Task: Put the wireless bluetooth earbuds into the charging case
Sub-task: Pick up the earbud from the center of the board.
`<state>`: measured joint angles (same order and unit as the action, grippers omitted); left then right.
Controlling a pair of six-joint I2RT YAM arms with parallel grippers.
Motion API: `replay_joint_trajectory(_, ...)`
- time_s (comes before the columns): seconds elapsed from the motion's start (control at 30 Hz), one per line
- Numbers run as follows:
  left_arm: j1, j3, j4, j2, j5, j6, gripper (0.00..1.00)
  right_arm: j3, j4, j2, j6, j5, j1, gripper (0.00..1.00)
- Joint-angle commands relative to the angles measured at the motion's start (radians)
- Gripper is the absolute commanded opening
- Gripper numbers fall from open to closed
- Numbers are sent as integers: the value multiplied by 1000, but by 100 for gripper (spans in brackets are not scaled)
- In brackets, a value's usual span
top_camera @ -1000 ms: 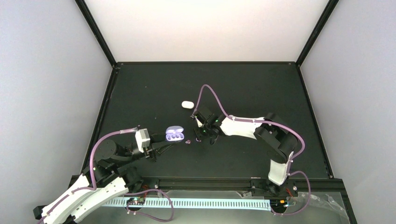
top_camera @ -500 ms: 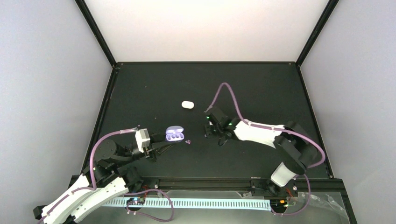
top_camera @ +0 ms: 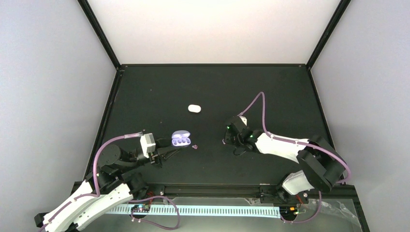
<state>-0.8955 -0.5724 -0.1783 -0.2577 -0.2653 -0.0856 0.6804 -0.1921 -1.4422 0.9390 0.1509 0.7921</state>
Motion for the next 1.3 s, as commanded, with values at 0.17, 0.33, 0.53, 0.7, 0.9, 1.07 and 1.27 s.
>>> replay_joint_trajectory(0.17,7,-1,14,-13,8,-2,2,19,6,-15,27,-23,-7,26)
replay_joint_trajectory(0.33,7,-2,13,-18,5,-2,1,98,-87,7,-177,-27,-9,28)
replay_joint_trajectory(0.53,7,-3,16,-29,4,0,2,180,-175,-47,-371,-57,-33,26)
replay_joint_trajectory(0.7,7,-3,15,-31,4,1,2,171,-148,-81,-301,-78,-35,26)
replay_joint_trajectory(0.9,7,-3,13,-23,1,-1,1,141,-89,-120,-203,-133,-52,28)
replay_joint_trajectory(1.07,7,-4,13,-17,-3,0,2,158,-103,-144,-202,-123,-51,29)
replay_joint_trajectory(1.27,7,-4,13,-15,-3,0,2,161,-109,-165,-212,-122,-51,28)
